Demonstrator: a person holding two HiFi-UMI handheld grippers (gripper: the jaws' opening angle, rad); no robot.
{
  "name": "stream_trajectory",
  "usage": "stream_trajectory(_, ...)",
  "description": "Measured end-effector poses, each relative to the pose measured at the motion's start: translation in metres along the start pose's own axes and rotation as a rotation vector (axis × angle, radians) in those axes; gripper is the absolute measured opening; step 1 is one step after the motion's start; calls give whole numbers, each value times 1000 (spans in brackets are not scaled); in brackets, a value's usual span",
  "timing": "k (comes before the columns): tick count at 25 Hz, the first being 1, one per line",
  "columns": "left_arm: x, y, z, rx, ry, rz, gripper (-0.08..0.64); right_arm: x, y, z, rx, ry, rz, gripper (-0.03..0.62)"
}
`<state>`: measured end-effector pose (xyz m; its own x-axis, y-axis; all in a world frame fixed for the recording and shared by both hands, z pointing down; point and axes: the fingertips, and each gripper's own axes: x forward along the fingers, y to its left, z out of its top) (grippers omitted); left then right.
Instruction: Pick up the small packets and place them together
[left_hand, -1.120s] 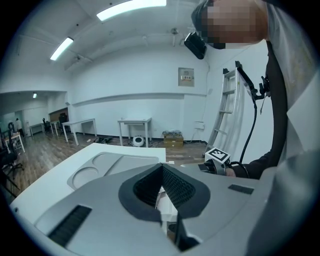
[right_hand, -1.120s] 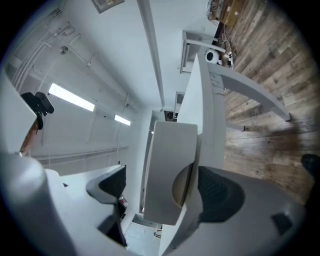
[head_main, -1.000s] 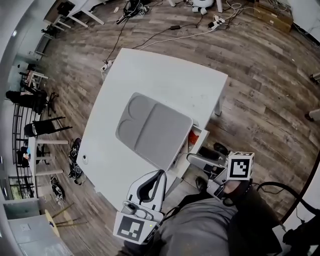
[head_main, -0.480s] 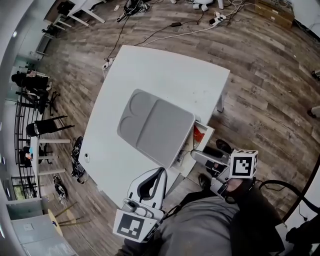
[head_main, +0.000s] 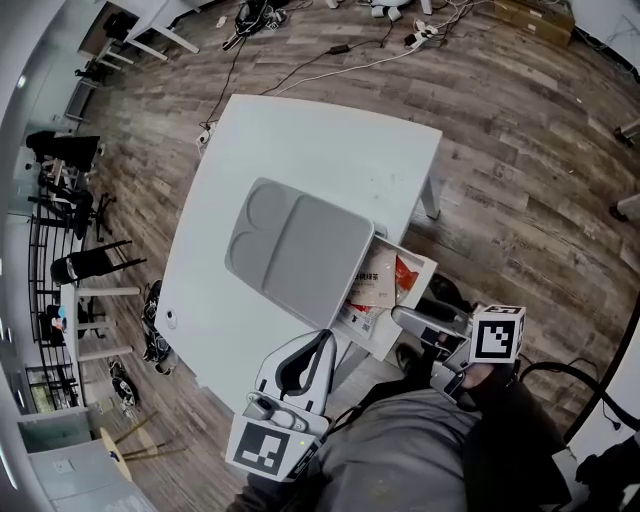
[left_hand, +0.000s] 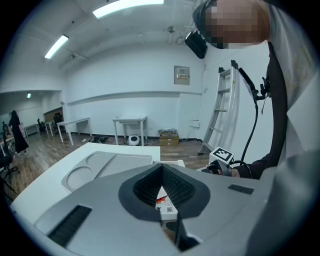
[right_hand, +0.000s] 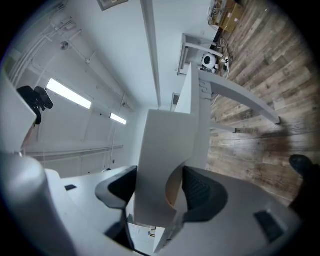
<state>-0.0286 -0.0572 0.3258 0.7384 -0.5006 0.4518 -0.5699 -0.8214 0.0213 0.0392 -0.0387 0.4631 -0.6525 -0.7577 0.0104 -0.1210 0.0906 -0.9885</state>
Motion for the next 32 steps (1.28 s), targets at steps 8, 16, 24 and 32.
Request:
stream_trajectory(8,3,-18,-3,23,11,-20,2,-34,0,-7,3,-20,-1,296)
stream_trajectory(16,11,-28,-5,34,17,-54,2,-60,-1,-10,11,-45,-1,295)
stream_trajectory(24,16,-36,-2,43,18,-84,2,-80,1,-13,12,-62,-4,293)
stream_trajectory(32,22,-44,-2,50,21,-102,2,-97,0,-12,14,-81,1,293)
